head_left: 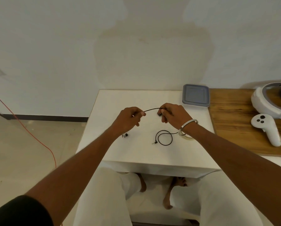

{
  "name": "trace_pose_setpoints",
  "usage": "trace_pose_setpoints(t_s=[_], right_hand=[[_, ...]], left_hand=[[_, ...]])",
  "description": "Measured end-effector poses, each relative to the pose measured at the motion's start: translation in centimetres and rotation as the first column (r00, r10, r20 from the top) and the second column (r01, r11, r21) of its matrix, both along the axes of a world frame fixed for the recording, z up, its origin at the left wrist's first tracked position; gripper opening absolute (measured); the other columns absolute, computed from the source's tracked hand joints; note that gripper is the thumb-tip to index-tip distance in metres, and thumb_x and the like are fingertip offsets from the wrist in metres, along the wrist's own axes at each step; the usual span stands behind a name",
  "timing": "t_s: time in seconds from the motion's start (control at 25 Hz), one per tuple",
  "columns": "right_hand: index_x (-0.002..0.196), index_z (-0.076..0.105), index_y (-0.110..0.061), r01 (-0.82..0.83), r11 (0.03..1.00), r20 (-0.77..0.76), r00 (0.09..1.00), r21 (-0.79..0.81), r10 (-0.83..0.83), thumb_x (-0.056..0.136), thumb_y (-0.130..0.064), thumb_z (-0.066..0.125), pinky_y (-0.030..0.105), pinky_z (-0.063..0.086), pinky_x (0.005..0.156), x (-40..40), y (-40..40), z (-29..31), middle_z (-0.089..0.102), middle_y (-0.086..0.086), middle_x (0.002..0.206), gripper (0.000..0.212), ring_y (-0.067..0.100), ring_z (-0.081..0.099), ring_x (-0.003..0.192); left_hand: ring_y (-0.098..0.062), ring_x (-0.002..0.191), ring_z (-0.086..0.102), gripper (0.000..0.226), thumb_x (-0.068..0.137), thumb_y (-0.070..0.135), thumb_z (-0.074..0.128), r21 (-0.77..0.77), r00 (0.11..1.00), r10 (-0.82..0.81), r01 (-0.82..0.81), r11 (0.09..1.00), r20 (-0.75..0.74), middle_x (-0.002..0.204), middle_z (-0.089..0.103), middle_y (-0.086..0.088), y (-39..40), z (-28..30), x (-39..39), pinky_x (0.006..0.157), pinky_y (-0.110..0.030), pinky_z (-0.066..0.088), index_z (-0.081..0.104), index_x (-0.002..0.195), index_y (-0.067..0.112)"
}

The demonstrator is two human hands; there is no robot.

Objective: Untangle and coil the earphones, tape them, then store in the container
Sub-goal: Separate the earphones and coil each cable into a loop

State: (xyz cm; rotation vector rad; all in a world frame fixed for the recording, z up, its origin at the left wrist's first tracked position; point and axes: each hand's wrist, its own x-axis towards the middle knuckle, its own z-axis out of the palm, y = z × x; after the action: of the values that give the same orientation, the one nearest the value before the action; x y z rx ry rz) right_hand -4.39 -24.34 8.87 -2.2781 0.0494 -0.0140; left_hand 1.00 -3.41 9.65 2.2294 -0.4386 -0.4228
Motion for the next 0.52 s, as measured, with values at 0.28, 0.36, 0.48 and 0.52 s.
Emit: trace_pose_setpoints(t_s=[0.28, 0.36, 0.48, 0.52], right_hand=[[0.121, 0.052, -0.026, -0.063, 0.935, -0.314, 0.948, -0.350, -0.054, 0.094, -0.029, 0.049, 0.043, 0.038, 0.101, -0.1, 0.3, -1.0, 0.060, -0.002, 0.116, 0.027, 0.023, 0.055, 0.115], [0.143, 0.028, -0.026, -0.164, 0.927, -0.248, 0.965, -0.336, 0.081, 0.088, -0.040, 0.057, 0.047, 0.033, 0.105, -0.3, 1.2, -1.1, 0.046, -0.002, 0.138, 0.063, 0.021, 0.044, 0.127], [0.142, 0.029, -0.026, -0.264, 0.954, -0.111, 0.962, -0.143, 0.250, 0.086, -0.041, 0.060, 0.048, 0.041, 0.100, 0.2, 2.7, -1.2, 0.058, -0.005, 0.124, 0.065, 0.015, 0.056, 0.115], [0.137, 0.036, -0.023, -0.279, 0.948, -0.073, 0.960, -0.155, 0.270, 0.088, -0.037, 0.059, 0.047, 0.044, 0.096, 0.3, 3.2, -1.2, 0.064, -0.004, 0.113, 0.056, 0.016, 0.061, 0.104]], left_hand=[[-0.004, 0.053, 0.048, 0.018, 0.094, 0.034, 0.059, 0.071, 0.998, 0.070, -0.070, 0.995, 0.002, 0.071, 0.057, 0.011, 0.2, 0.1, 0.1, 0.049, -0.015, 0.034, 0.070, 0.095, 0.020], [-0.003, 0.056, 0.049, 0.016, 0.094, 0.035, 0.059, 0.075, 0.999, 0.029, -0.031, 0.997, 0.026, 0.077, 0.062, 0.010, -0.3, 0.0, -0.2, 0.053, -0.015, 0.034, 0.070, 0.093, 0.023], [-0.005, 0.067, 0.055, 0.014, 0.094, 0.032, 0.059, 0.051, 0.998, -0.038, 0.036, 0.998, 0.046, 0.087, 0.070, 0.004, -1.2, -0.1, -0.8, 0.060, -0.017, 0.040, 0.069, 0.088, 0.025], [-0.006, 0.066, 0.054, 0.014, 0.094, 0.029, 0.058, 0.042, 0.997, -0.052, 0.049, 0.998, 0.050, 0.086, 0.070, 0.003, -1.4, -0.1, -0.9, 0.061, -0.017, 0.040, 0.069, 0.086, 0.024]])
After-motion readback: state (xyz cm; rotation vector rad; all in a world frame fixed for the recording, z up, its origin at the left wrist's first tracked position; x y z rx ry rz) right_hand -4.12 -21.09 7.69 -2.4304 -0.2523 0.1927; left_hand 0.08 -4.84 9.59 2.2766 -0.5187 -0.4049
